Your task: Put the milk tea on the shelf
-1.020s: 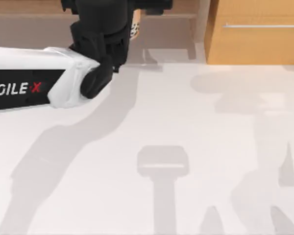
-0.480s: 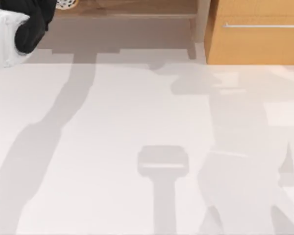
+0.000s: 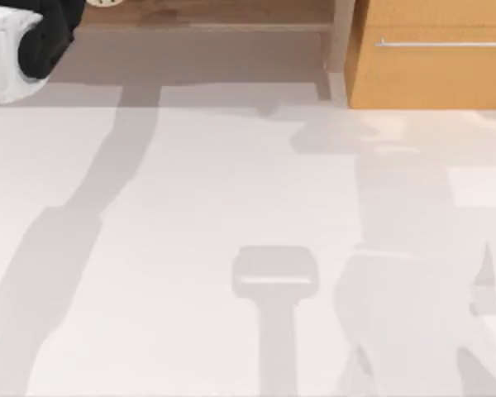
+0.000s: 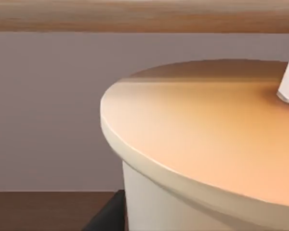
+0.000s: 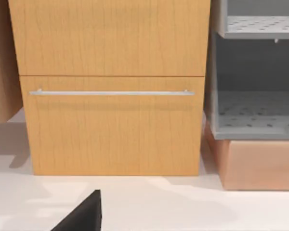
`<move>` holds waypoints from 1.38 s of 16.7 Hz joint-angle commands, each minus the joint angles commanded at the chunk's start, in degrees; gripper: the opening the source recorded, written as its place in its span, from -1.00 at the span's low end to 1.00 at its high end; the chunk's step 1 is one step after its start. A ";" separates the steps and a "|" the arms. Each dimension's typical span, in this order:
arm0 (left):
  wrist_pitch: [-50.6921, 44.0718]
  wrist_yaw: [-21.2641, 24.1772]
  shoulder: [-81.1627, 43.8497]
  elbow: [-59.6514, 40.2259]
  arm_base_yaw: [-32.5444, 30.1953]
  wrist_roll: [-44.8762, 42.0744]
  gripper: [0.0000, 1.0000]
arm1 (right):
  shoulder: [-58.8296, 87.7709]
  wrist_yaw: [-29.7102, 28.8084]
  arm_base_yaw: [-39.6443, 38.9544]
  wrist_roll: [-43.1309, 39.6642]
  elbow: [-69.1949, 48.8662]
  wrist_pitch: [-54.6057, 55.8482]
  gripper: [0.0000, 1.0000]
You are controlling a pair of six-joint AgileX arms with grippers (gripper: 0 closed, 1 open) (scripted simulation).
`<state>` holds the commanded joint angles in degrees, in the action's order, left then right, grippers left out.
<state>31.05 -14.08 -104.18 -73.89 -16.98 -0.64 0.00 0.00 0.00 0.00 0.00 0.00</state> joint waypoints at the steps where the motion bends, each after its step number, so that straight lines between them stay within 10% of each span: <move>1: 0.38 -0.21 0.13 0.60 -0.08 0.09 -1.00 | 0.00 0.00 0.00 0.00 0.00 0.00 1.00; 18: 3.65 1.64 -10.17 -6.35 1.59 0.11 -1.00 | 0.00 0.00 0.00 0.00 0.00 0.00 1.00; 23: 3.65 1.64 -10.17 -6.35 1.59 0.11 -0.25 | 0.00 0.00 0.00 0.00 0.00 0.00 1.00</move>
<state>34.71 -12.44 -114.36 -80.24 -15.39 -0.52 0.00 0.00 0.00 0.00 0.00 0.00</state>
